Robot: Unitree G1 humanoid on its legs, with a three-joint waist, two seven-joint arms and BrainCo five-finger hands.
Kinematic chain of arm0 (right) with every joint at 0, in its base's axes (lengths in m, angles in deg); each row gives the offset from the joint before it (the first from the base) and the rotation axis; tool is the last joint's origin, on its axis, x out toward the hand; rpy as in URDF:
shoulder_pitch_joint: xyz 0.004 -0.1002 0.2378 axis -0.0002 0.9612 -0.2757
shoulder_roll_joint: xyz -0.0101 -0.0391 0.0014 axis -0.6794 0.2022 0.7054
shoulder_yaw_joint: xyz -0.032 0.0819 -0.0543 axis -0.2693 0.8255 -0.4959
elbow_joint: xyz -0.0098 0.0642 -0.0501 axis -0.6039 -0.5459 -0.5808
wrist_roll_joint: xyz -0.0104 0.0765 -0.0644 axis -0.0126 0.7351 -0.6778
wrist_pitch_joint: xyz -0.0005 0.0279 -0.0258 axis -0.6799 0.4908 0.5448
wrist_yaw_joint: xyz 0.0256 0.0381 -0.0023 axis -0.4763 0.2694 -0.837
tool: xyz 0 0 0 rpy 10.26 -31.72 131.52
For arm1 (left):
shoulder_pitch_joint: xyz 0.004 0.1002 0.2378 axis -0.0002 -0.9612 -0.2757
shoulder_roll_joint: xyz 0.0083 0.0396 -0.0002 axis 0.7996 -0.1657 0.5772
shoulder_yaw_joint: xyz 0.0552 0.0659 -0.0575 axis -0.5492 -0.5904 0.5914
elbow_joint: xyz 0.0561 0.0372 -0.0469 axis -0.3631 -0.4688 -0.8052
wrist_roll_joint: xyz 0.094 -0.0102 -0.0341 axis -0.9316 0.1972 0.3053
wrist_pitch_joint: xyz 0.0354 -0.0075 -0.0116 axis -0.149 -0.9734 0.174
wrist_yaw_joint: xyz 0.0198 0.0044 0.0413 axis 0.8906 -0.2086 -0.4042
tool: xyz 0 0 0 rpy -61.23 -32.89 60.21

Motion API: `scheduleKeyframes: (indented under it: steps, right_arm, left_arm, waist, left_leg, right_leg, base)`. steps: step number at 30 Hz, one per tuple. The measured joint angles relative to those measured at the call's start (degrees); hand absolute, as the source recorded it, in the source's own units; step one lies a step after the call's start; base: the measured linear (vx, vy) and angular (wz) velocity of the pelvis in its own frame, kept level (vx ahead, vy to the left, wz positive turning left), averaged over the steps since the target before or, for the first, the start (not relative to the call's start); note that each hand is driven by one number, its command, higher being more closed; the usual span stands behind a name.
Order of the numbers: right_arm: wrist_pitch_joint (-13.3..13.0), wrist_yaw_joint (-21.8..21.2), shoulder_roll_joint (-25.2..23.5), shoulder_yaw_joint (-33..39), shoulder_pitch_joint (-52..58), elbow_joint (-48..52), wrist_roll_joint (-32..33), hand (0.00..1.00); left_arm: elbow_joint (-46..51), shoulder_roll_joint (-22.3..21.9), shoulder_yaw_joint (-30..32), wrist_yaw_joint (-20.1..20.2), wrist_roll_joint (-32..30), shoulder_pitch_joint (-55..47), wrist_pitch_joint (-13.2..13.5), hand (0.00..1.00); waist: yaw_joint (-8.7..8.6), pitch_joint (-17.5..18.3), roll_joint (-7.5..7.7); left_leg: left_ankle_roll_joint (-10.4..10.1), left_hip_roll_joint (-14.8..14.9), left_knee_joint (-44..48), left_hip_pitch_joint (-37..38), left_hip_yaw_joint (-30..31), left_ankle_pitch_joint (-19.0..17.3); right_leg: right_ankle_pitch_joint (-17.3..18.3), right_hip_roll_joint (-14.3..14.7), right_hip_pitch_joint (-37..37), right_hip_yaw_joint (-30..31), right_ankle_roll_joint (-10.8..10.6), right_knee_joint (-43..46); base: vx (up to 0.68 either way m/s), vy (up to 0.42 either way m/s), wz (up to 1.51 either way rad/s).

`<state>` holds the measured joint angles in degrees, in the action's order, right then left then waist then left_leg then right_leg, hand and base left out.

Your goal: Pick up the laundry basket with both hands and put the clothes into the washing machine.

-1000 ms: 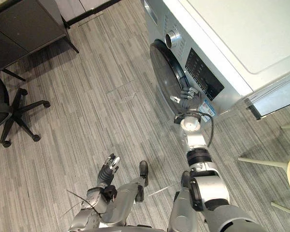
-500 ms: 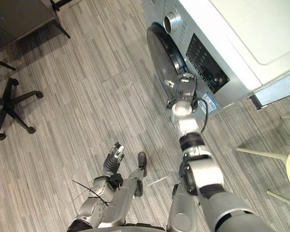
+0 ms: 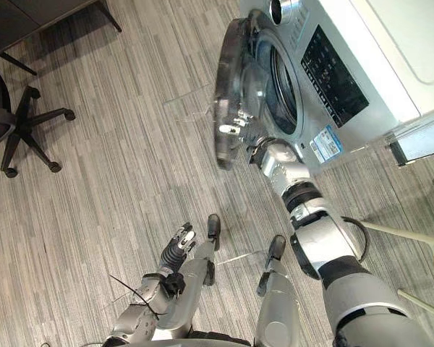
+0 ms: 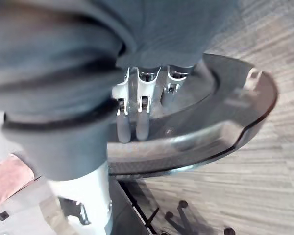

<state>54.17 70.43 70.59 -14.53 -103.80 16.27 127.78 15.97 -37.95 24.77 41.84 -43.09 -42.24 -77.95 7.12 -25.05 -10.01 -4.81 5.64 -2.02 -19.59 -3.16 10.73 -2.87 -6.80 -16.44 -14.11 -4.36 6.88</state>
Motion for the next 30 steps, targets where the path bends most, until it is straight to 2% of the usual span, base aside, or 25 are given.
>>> scheduleKeyframes:
  steps: [3,8,10,12,14,16,17,20,22,23,25,27,28,30]
  right_arm:
    - [-0.1,0.2,-0.1,0.0,3.0,0.0,1.7,0.0]
    - [-3.0,0.9,-1.2,1.0,7.7,0.3,1.6,0.0]
    - [-3.9,1.6,-3.1,3.0,11.4,0.9,1.2,0.0]
    - [-5.1,2.5,-5.0,4.6,15.3,2.7,1.1,0.0]
    - [-5.9,3.1,-7.5,5.4,19.3,3.9,-0.1,0.0]
    - [-6.0,3.8,-8.9,5.8,21.8,4.1,-2.2,0.0]
    - [-6.0,4.0,-9.8,6.6,23.7,4.2,-3.9,0.0]
    - [-6.1,4.2,-11.0,7.6,28.5,4.6,-7.9,0.0]
    - [-6.0,4.2,-11.5,8.6,32.1,5.1,-9.8,0.0]
    - [-6.0,4.1,-11.8,9.1,36.0,7.2,-11.6,0.0]
    - [-6.0,4.1,-12.8,9.4,39.6,9.1,-13.4,0.0]
    - [-6.0,4.2,-14.7,10.9,43.9,12.2,-15.3,0.0]
    - [-6.0,4.5,-15.1,11.3,45.0,13.1,-16.1,0.0]
    - [-6.1,5.7,-15.9,13.6,48.8,16.5,-17.0,0.0]
  left_arm:
    - [0.2,0.1,0.1,0.0,-0.1,0.9,0.2,0.0]
    - [0.6,0.6,0.1,-0.6,-4.0,6.2,0.7,0.0]
    - [-1.5,0.8,0.1,-0.9,-7.2,11.6,1.3,0.0]
    - [-7.5,1.6,0.4,-1.8,-10.4,18.5,1.8,0.0]
    - [-17.2,3.2,2.1,-3.5,-16.3,28.5,1.6,0.0]
    - [-23.8,5.5,4.5,-4.5,-18.1,35.1,0.9,0.0]
    - [-28.0,7.9,6.1,-4.5,-18.0,39.4,0.1,0.0]
    - [-34.2,14.2,11.3,-4.9,-16.9,47.7,-2.0,0.0]
    - [-34.2,16.9,14.9,-6.1,-16.8,50.8,-2.4,0.0]
    - [-32.6,17.4,17.6,-7.4,-16.8,52.0,-2.7,0.0]
    - [-29.4,17.3,19.0,-8.4,-16.8,51.1,-2.8,0.0]
    - [-24.2,15.5,20.8,-8.4,-16.6,46.0,-2.8,0.0]
    - [-23.0,14.7,20.8,-8.4,-16.5,44.3,-2.8,0.0]
    - [-19.2,9.7,20.7,-8.2,-15.3,37.0,-2.4,0.0]
  waist:
    - [-0.01,0.0,0.0]
    - [-0.27,0.0,0.04]
    - [-1.3,-0.1,0.23]
    - [-2.35,-0.7,1.11]
    - [-4.2,-1.6,2.59]
    - [-5.36,-2.5,4.2]
    - [-6.42,-2.7,5.09]
    - [-7.57,-2.9,7.19]
    - [-8.15,-3.1,7.77]
    - [-8.3,-3.2,8.08]
    - [-7.78,-3.2,8.74]
    - [-7.64,-3.3,9.25]
    - [-7.68,-3.3,9.25]
    - [-7.99,-3.3,9.25]
  left_leg:
    - [1.0,-0.4,0.0,0.1,-0.1,0.8]
    - [1.0,-0.5,0.0,0.7,-1.6,0.8]
    - [1.0,-0.4,0.1,0.7,-2.1,0.7]
    - [1.0,-0.2,0.1,0.6,-2.9,0.7]
    - [0.9,0.3,0.1,-0.2,-4.2,0.4]
    - [0.8,0.7,0.1,-1.0,-5.2,0.5]
    - [0.8,1.0,0.1,-1.9,-5.8,0.5]
    - [0.6,2.0,0.3,-3.2,-7.6,0.6]
    - [0.6,2.4,1.1,-3.9,-8.3,0.6]
    - [0.8,3.0,2.4,-4.3,-9.0,-0.1]
    - [0.9,4.1,6.7,-5.2,-10.1,-2.4]
    - [1.0,7.3,16.8,-6.2,-12.8,-8.9]
    - [1.0,8.3,19.4,-6.2,-13.5,-10.6]
    - [1.1,11.6,28.3,-4.8,-17.3,-17.0]
  right_leg:
    - [0.3,-0.3,0.0,0.0,-0.2,0.3]
    - [1.2,-0.8,-1.4,1.8,-0.3,2.4]
    - [1.4,-0.8,-2.4,2.3,-0.2,3.5]
    - [1.7,-0.8,-3.6,3.2,0.0,4.7]
    - [1.7,-0.2,-5.6,4.6,0.4,5.1]
    - [1.1,-0.1,-7.1,4.9,0.3,5.1]
    - [0.5,0.1,-8.1,5.0,0.5,4.7]
    - [-1.3,1.2,-9.7,6.5,0.7,3.4]
    - [-1.9,1.6,-9.9,6.8,0.5,2.6]
    - [-2.0,1.9,-9.9,7.2,0.6,2.4]
    - [-2.3,2.5,-9.8,8.4,1.1,2.7]
    - [-1.8,4.2,-9.0,11.4,1.1,4.3]
    - [-1.5,4.8,-8.8,12.3,1.1,5.1]
    - [0.4,6.8,-8.7,16.7,0.7,9.3]
  base:
    - [0.12,-0.036,0.04]
    - [0.05,-0.037,-0.16]
    - [-0.03,-0.045,-0.21]
    - [-0.07,-0.046,-0.23]
    - [-0.08,-0.052,-0.33]
    - [-0.08,-0.051,-0.36]
    - [-0.07,-0.048,-0.3]
    - [-0.02,-0.048,-0.35]
    - [0.01,-0.051,-0.19]
    - [0.02,-0.033,-0.18]
    - [0.05,-0.053,-0.42]
    - [0.07,-0.065,-0.84]
    - [0.05,-0.025,-1.0]
    - [0.03,0.051,-1.11]
